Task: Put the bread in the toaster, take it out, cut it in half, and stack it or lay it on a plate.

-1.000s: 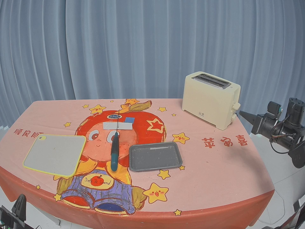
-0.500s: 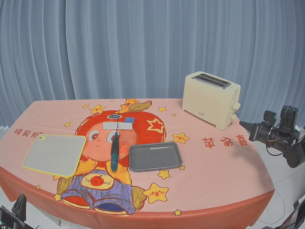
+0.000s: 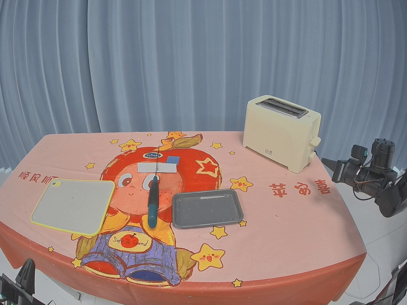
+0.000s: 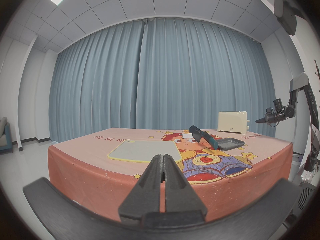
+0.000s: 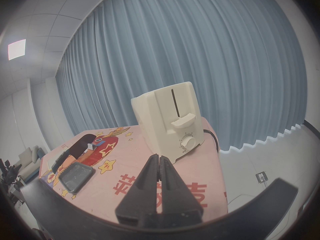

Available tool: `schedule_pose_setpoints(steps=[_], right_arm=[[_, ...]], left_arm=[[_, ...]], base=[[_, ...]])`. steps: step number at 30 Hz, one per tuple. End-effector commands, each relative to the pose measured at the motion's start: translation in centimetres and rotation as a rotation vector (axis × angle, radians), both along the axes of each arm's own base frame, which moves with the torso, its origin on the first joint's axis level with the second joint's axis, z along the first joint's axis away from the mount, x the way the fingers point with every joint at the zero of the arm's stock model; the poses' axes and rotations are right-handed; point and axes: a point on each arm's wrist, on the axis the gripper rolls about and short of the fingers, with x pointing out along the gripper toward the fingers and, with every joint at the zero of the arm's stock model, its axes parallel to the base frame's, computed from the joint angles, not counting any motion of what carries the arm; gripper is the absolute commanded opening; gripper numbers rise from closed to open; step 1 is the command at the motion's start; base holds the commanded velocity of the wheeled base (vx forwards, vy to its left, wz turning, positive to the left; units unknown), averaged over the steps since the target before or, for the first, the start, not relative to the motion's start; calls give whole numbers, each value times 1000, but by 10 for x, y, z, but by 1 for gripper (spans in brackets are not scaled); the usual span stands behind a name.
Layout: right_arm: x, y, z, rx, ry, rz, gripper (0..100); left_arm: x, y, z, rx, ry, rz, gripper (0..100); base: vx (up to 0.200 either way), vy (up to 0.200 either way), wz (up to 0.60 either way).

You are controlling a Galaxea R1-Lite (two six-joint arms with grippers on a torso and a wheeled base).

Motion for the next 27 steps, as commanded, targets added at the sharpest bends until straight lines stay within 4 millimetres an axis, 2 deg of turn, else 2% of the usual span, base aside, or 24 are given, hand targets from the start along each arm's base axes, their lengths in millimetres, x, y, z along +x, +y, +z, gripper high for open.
schedule_pose_setpoints(steps=[1,7,15,27], right_arm=[[8,-1,-5,-2,7,-8,0],[12,1,-8,-17,12,-33,0],[33,3,-16,-35,10,-105,0],[41,4,-17,0,12,-115,0]], left_arm=[[1,0,-5,0,17,0,0],[1,0,-5,0,17,0,0],[1,0,-5,0,17,0,0],[1,0,-5,0,17,0,0]], base=[[0,0,0],[0,0,0],[0,0,0],[0,0,0]])
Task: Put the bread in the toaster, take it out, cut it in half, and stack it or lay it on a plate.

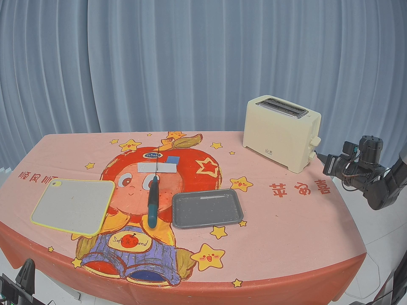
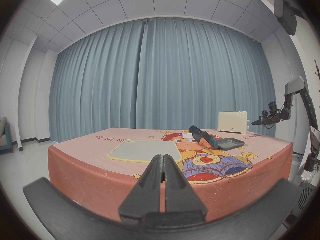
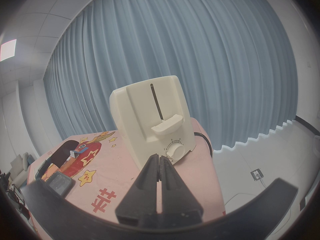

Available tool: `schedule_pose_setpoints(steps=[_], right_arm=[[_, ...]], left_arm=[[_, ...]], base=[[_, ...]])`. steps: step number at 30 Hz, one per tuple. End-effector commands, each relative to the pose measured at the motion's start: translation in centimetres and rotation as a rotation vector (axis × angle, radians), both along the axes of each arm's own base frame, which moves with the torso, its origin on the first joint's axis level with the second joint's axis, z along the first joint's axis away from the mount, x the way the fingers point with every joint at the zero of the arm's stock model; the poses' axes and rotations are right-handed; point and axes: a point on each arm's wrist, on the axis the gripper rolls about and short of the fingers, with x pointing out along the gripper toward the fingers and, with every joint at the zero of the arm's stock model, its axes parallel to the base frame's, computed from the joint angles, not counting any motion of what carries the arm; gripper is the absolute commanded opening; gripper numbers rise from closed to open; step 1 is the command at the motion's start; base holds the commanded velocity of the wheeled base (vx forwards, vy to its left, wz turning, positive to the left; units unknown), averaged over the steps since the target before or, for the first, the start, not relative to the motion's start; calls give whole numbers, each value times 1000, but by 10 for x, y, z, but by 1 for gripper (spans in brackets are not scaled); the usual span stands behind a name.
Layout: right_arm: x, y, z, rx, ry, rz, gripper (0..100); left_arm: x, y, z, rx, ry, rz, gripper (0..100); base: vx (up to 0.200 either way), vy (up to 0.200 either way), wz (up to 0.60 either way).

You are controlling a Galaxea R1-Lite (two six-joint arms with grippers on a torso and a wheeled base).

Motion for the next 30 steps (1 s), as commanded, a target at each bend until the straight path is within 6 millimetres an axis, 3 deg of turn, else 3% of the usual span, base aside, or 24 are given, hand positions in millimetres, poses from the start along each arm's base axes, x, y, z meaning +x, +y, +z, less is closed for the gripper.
schedule_pose_setpoints(steps=[1,30], right_arm=[[4,0,-3,5,4,2,0],[27,-3,-10,6,-13,-5,0]], left_arm=[[1,0,-5,0,17,0,0],[1,0,-5,0,17,0,0]], base=[[0,0,0],[0,0,0]])
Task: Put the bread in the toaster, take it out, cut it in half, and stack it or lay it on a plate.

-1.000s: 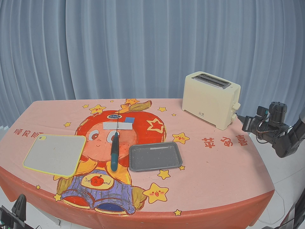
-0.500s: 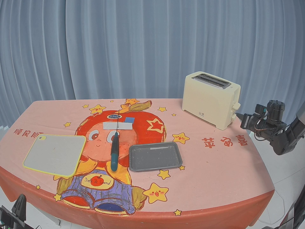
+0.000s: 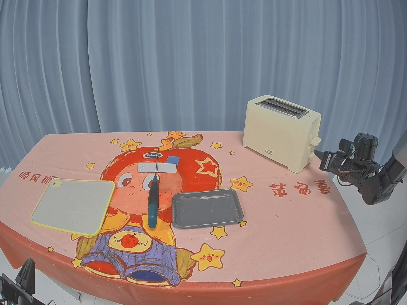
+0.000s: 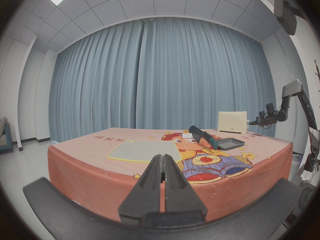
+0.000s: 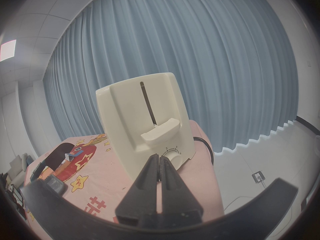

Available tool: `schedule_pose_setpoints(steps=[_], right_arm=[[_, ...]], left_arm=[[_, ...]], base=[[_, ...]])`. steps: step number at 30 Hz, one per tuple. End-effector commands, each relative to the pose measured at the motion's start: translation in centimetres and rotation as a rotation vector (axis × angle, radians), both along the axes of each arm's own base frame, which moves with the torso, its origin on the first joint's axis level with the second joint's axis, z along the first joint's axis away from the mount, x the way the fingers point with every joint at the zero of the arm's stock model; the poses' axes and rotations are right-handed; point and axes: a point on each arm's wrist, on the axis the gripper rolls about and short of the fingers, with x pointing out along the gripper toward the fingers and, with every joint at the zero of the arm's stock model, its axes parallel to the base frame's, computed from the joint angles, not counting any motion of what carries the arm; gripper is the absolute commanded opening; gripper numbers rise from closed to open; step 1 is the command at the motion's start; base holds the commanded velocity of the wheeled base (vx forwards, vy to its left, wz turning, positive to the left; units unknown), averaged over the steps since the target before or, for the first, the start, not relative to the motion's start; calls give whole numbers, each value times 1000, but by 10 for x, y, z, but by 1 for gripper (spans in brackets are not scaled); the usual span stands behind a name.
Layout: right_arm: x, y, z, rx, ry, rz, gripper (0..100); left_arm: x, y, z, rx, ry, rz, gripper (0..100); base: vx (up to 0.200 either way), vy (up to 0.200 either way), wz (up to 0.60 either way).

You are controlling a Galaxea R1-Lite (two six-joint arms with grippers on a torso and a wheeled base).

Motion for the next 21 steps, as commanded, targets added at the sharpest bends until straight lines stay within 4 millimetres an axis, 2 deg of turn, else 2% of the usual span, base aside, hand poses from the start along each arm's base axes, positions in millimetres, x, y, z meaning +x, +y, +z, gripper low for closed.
schedule_pose_setpoints(steps=[1,4,21], right_arm=[[4,0,-2,0,-1,2,0],[6,1,-9,0,13,3,0],[11,3,-16,1,-30,9,0]], left_arm=[[1,0,-5,0,17,0,0],[1,0,-5,0,17,0,0],[1,0,-5,0,17,0,0]], base=[[0,0,0],[0,0,0],[0,0,0]])
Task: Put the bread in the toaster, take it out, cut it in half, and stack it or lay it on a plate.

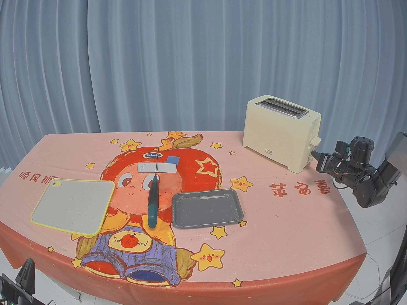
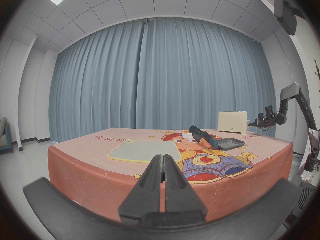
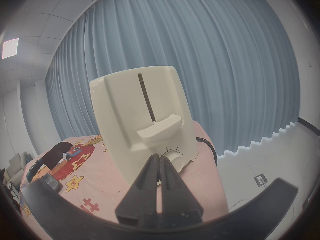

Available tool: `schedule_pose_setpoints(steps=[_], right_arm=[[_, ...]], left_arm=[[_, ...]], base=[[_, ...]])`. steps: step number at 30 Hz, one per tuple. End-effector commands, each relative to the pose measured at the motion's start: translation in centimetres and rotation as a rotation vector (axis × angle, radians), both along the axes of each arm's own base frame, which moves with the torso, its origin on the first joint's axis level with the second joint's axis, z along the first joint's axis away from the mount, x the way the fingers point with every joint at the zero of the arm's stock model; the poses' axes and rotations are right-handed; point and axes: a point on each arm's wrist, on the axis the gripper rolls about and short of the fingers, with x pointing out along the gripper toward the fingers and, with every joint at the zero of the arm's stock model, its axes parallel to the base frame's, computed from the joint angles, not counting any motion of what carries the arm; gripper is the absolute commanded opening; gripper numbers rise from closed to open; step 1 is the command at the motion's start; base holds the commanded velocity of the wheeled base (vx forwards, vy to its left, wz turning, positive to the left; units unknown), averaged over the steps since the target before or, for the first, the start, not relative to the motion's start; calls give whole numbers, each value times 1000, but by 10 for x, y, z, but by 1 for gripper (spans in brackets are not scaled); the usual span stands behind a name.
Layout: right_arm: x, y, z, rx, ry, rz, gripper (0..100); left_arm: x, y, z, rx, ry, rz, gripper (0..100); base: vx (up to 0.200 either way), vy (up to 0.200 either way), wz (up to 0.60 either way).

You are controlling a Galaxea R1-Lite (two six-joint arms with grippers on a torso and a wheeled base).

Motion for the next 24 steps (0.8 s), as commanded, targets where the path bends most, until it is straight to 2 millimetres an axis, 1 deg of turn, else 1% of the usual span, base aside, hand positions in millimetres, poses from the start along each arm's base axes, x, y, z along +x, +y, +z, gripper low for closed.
schedule_pose_setpoints(steps=[1,12,18,24], right_arm=[[1,1,-2,0,5,2,0],[2,0,-5,-1,14,-3,0],[3,-2,-13,-3,32,-7,0],[2,-2,-14,-3,40,-5,0]], left_arm=[[1,0,-5,0,17,0,0],[1,0,-5,0,17,0,0],[1,0,-5,0,17,0,0],[1,0,-5,0,17,0,0]], base=[[0,0,0],[0,0,0],[0,0,0],[0,0,0]])
